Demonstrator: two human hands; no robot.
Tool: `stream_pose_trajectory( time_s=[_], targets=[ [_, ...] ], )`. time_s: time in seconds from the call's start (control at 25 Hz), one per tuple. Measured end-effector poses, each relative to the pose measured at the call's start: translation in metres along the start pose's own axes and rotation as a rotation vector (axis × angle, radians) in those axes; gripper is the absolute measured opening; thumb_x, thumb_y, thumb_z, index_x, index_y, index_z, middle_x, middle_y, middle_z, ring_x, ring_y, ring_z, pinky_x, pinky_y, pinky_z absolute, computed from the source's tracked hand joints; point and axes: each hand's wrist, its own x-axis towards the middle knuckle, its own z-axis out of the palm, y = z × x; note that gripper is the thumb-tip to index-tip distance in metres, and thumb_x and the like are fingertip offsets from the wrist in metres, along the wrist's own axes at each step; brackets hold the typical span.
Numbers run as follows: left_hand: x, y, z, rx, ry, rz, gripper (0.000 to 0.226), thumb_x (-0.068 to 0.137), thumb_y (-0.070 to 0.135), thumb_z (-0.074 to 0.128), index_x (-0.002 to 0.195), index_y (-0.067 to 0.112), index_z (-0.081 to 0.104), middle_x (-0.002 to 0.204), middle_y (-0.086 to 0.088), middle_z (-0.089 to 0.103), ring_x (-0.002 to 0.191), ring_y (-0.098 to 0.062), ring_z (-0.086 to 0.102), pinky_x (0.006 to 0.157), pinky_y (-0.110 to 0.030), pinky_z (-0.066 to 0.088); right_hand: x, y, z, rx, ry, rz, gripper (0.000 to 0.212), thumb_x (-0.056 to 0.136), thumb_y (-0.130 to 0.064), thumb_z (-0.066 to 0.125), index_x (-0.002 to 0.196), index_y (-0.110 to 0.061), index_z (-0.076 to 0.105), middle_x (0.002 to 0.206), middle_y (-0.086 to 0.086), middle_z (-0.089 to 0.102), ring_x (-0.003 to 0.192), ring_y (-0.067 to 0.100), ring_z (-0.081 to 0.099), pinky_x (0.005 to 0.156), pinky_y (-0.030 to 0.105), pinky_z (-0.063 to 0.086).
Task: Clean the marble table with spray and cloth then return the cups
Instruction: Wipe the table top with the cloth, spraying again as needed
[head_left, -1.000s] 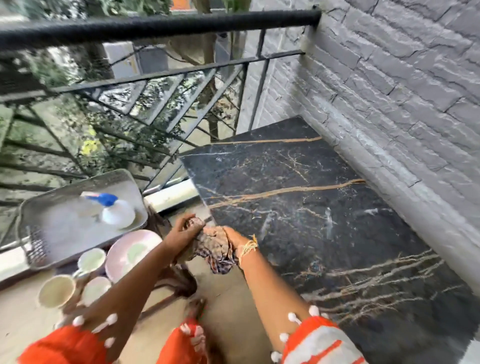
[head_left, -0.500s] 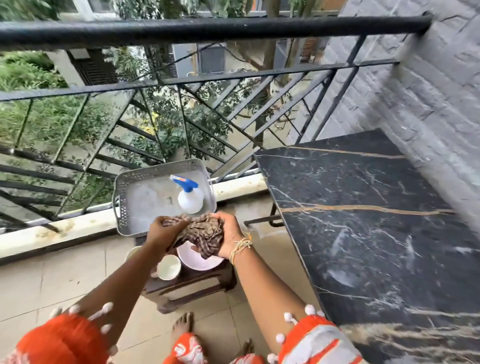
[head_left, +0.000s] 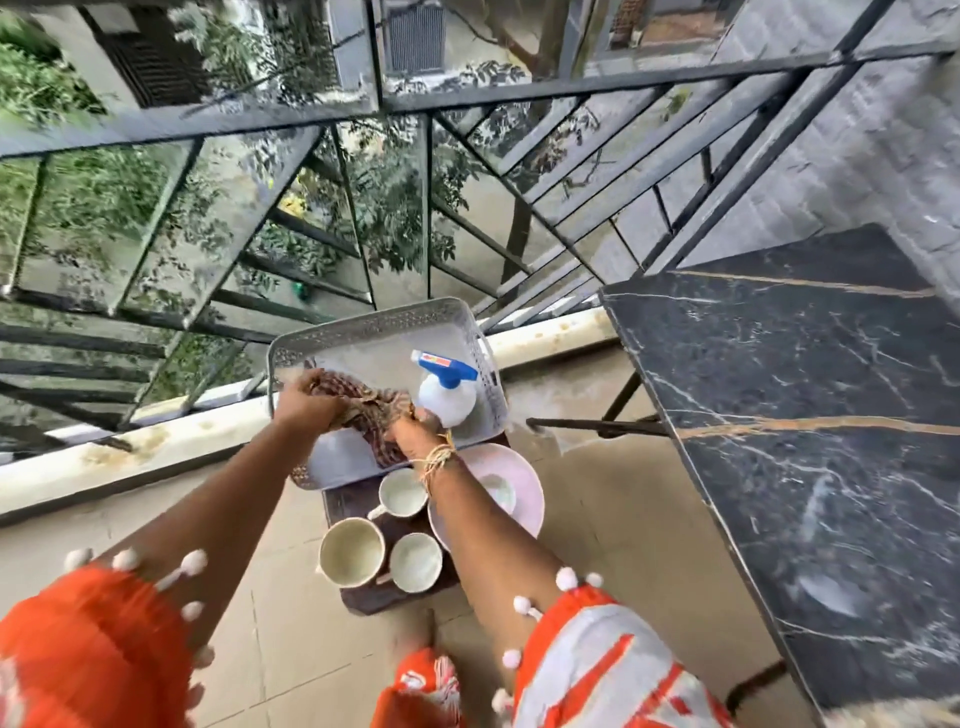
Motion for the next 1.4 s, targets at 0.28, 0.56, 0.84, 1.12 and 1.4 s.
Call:
stream_pose_trajectory(
  time_s=[0.28,0.56,0.84,1.12,1.4],
  targets=[
    [0.001,-0.011,0.018,0.364,-0.144,-0.029,0.051,0.080,-0.018,0.051,0.127,0.001,0.058,0.054,-0.002,0.049,0.036,-0.008,0.042,0.033,-0.010,0.030,-0.027,-0.008,-0.052,-0.153,0.527,-0.123,0.043,0.076,-0.010,0.063,0.118,-0.009,0.058,0.118,0.020,0.058,0.111,0.036,0.057,0.089,0.033,0.044],
    [-0.015,0.004,0.050,0.521,-0.287,0.258,0.050,0.078,-0.013,0.050,0.126,0.000,0.060,0.130,-0.013,0.059,0.123,-0.026,0.055,0.100,-0.024,0.038,0.031,-0.020,-0.069,-0.465,0.266,-0.257,0.060,0.076,-0.034,0.077,0.129,-0.012,0.059,0.129,0.013,0.059,0.121,0.029,0.054,0.101,0.034,0.042],
    [-0.030,0.012,0.061,0.493,-0.283,0.267,0.052,0.080,0.002,0.070,0.130,0.008,0.055,0.128,-0.012,0.058,0.119,-0.025,0.055,0.098,-0.025,0.039,0.024,-0.042,-0.096,-0.247,0.179,-0.361,0.029,0.083,-0.027,0.073,0.088,0.001,0.068,0.078,0.010,0.062,0.074,0.022,0.055,0.070,0.032,0.042],
    [-0.116,0.062,0.134,0.428,-0.549,0.318,0.087,0.043,0.057,0.090,0.116,0.021,0.059,0.107,-0.002,0.067,0.092,-0.018,0.065,0.077,-0.037,0.058,-0.060,-0.044,-0.214,0.524,0.251,-0.318,0.009,0.084,-0.019,0.072,0.078,-0.012,0.071,0.068,-0.004,0.057,0.067,0.015,0.048,0.066,0.029,0.043],
    [-0.240,0.058,0.267,0.492,-1.049,-0.027,0.066,0.058,0.049,0.081,0.115,0.021,0.064,0.104,-0.010,0.071,0.083,-0.027,0.069,0.067,-0.030,0.050,-0.133,0.016,-0.380,0.690,0.111,-0.243,0.008,0.090,-0.026,0.060,0.093,-0.019,0.057,0.085,0.000,0.060,0.065,0.008,0.059,0.057,0.022,0.051]
  ],
)
